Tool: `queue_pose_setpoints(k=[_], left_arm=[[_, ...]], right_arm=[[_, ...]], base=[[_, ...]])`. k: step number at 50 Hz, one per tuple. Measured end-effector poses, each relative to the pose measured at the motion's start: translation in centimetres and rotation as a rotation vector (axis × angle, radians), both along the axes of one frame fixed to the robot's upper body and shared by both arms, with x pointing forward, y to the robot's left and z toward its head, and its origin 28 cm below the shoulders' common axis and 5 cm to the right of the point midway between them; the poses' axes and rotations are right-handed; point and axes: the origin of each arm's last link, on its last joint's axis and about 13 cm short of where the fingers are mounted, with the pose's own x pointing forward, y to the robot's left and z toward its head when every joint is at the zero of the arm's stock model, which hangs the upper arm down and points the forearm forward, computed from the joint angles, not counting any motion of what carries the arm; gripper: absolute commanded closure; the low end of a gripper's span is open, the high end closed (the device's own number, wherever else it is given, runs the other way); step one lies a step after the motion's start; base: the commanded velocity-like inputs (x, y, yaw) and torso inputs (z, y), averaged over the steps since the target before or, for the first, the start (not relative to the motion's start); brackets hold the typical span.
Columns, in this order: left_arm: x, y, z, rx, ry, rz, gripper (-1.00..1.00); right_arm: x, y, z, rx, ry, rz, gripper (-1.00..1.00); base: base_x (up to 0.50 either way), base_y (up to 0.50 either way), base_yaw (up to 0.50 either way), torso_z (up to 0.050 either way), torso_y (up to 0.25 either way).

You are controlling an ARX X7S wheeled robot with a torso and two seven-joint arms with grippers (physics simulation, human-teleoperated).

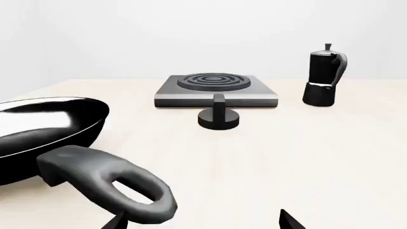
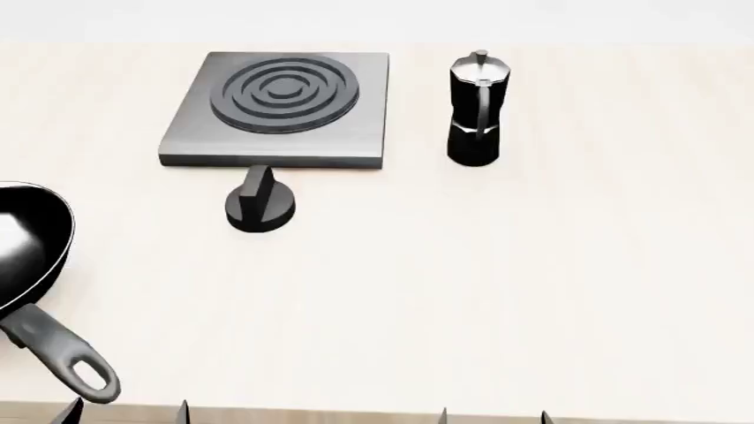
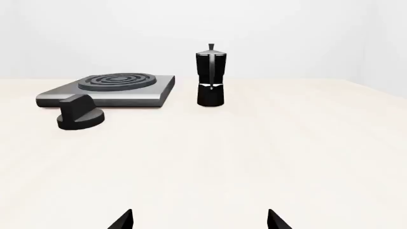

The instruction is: Turn on the stove.

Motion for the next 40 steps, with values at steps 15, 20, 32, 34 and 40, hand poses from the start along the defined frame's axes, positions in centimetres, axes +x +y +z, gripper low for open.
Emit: queue_pose_setpoints(k=[15, 20, 32, 34, 40], left_arm=[[0.0, 0.0, 0.0, 0.008, 0.008, 0.006, -1.0], [-0.1, 0.0, 0.1, 0.016, 0.012, 0.013, -1.0], [-0.3, 0.0, 1.5, 0.025, -0.007, 0.028, -1.0], [-0.3, 0.0, 1.8, 0.026, -0.011, 0.029, -1.0], [-0.4, 0.0, 2.6, 0.032, -0.021, 0.028, -1.0]], right_arm=[[-0.1, 0.0, 0.1, 0.007, 0.004, 0.003, -1.0], [-0.2, 0.0, 0.3, 0.008, 0.004, 0.006, -1.0], [-0.6, 0.2, 1.9, -0.001, -0.021, 0.022, -1.0], [-0.6, 0.2, 2.3, -0.003, -0.026, 0.026, -1.0], [-0.8, 0.4, 3.3, -0.011, -0.04, 0.04, -1.0]], base=[[0.0, 0.0, 0.0, 0.0, 0.0], [0.0, 0.0, 0.0, 0.0, 0.0], [0.0, 0.0, 0.0, 0.0, 0.0], [0.0, 0.0, 0.0, 0.0, 0.0], [0.0, 0.0, 0.0, 0.0, 0.0]])
